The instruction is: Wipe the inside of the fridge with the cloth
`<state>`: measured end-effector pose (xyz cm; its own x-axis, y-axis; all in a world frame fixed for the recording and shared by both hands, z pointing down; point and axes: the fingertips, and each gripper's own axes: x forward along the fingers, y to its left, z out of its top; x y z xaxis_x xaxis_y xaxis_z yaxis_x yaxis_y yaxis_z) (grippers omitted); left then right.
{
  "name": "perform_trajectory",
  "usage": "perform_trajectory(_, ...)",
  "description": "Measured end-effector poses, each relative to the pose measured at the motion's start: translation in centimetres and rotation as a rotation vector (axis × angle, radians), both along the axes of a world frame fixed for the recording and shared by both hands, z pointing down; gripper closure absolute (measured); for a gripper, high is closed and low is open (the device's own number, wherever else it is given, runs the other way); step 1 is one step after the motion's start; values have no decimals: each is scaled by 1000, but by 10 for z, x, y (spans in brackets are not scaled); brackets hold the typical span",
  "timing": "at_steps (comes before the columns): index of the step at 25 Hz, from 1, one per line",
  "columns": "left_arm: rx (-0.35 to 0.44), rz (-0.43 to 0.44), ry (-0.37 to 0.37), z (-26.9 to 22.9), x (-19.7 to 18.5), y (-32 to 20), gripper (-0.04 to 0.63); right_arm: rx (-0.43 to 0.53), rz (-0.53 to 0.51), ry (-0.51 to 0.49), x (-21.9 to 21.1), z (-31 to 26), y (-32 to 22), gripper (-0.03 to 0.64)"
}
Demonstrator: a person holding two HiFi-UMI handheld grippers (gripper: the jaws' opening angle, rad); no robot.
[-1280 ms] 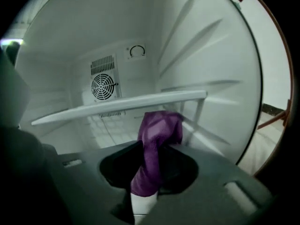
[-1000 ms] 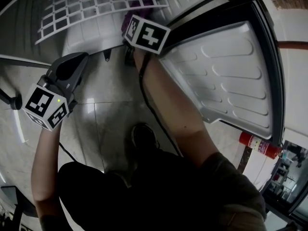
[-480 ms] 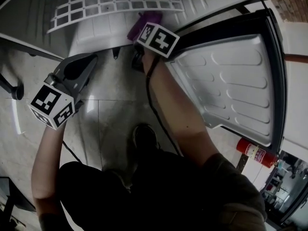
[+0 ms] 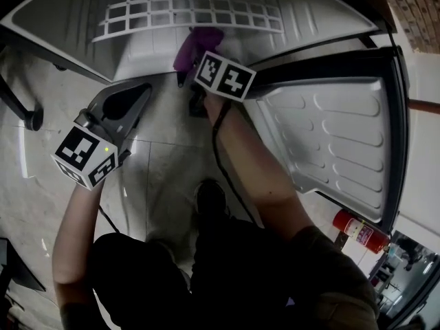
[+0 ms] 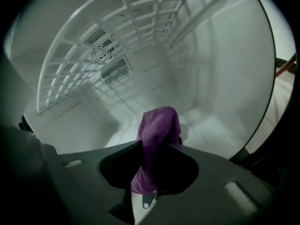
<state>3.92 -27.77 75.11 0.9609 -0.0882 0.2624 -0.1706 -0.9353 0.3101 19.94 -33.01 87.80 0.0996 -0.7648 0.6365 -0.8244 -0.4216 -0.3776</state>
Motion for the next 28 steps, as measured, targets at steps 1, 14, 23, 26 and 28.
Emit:
perform_trajectory(1, -6, -11, 4, 1, -3, 2, 578, -7, -37, -7, -10, -1, 1, 535)
perform_trajectory(14, 50, 0, -28, -129, -24, 50, 578, -149, -307, -66, -87, -104, 61, 535)
perform_trajectory(23, -6, -49, -36, -243, -23, 77, 578, -152, -475, -95, -119, -242, 114, 536)
perform_trajectory(26, -6, -80, -49, -284, -23, 72, 578, -161, -452, -119, -116, -286, 127, 536)
perform_trajectory(28, 6, -107, -61, -308, -23, 61, 578, -154, -468, -103, -116, -314, 128, 535)
